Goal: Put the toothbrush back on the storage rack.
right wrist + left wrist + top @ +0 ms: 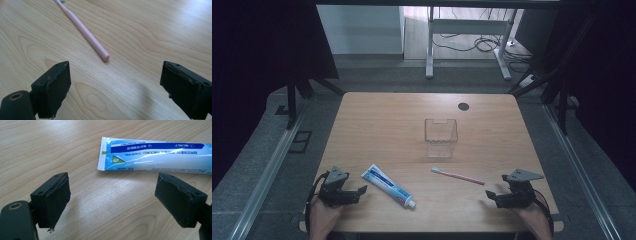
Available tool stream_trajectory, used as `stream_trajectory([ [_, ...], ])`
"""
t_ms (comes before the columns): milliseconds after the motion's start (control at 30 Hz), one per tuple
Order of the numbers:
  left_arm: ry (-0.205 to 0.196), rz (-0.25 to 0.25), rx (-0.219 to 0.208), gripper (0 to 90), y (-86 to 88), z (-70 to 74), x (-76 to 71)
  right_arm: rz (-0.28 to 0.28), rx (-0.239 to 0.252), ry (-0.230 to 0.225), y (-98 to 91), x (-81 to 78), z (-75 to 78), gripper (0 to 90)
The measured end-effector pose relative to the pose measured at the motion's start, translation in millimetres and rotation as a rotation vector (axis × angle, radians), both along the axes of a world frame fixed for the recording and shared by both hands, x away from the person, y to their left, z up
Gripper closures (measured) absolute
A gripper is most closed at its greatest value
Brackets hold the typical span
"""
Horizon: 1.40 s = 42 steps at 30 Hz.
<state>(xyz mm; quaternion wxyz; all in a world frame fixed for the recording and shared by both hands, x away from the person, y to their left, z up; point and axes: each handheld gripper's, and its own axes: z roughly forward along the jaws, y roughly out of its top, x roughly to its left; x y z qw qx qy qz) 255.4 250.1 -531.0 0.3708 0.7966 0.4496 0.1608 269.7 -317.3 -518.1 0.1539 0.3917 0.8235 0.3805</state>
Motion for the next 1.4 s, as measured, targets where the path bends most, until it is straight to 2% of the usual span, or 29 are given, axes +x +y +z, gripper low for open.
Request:
stream_trajectory([
  [167, -0.001, 0.003, -0.006, 13.1, 0.5, -0.1, -0.2, 0.009, 0.012, 0.012, 2.7, 2.5, 0.1, 7.9],
  [233, -0.002, 0.005, -0.006, 13.0, 1.2, 0.1, -0.4, 0.015, 0.021, 0.031, 4.9, 4.9, 0.8, 6.2],
  [433, -0.004, 0.01, -0.009, 13.1, 1.4, 0.3, -0.9, 0.014, 0.007, 0.041, 11.0, 7.9, 4.8, 8.2],
  [467, -0.004, 0.01, -0.009, 13.1, 1.6, 0.2, -1.0, 0.012, 0.005, 0.042, 11.8, 8.6, 5.3, 10.3],
  [567, -0.006, 0.012, -0.008, 13.1, 1.7, 0.4, -1.3, 0.005, 0.01, 0.041, 14.3, 9.8, 9.3, 23.9],
  [700, -0.008, 0.01, -0.008, 13.1, 1.5, 0.6, -1.5, 0.046, 0.029, 0.031, 16.5, 10.9, 14.6, 43.1],
  [800, -0.01, 0.007, -0.007, 13.1, 1.4, 0.9, -1.8, 0.073, 0.028, 0.021, 19.3, 12.8, 15.3, 54.1],
  [900, -0.011, 0.006, -0.006, 13.1, 1.3, 1.0, -2.0, 0.081, 0.026, 0.027, 21.3, 15.7, 14.5, 59.3],
  [1000, -0.013, 0.006, -0.006, 13.1, 1.0, 1.0, -2.0, 0.093, 0.011, 0.016, 23.9, 17.8, 14.2, 60.8],
  [1133, -0.015, 0.004, -0.006, 13.1, 0.9, 1.3, -2.3, 0.082, -0.002, 0.011, 26.9, 20.0, 16.1, 62.7],
  [1267, -0.018, 0.003, -0.004, 13.2, 0.7, 1.4, -2.5, 0.067, -0.008, 0.002, 33.0, 25.1, 20.4, 72.8],
  [1400, -0.019, 0.002, -0.004, 13.2, 0.7, 1.4, -2.6, 0.065, -0.002, 0.019, 39.7, 30.9, 18.6, 80.2],
])
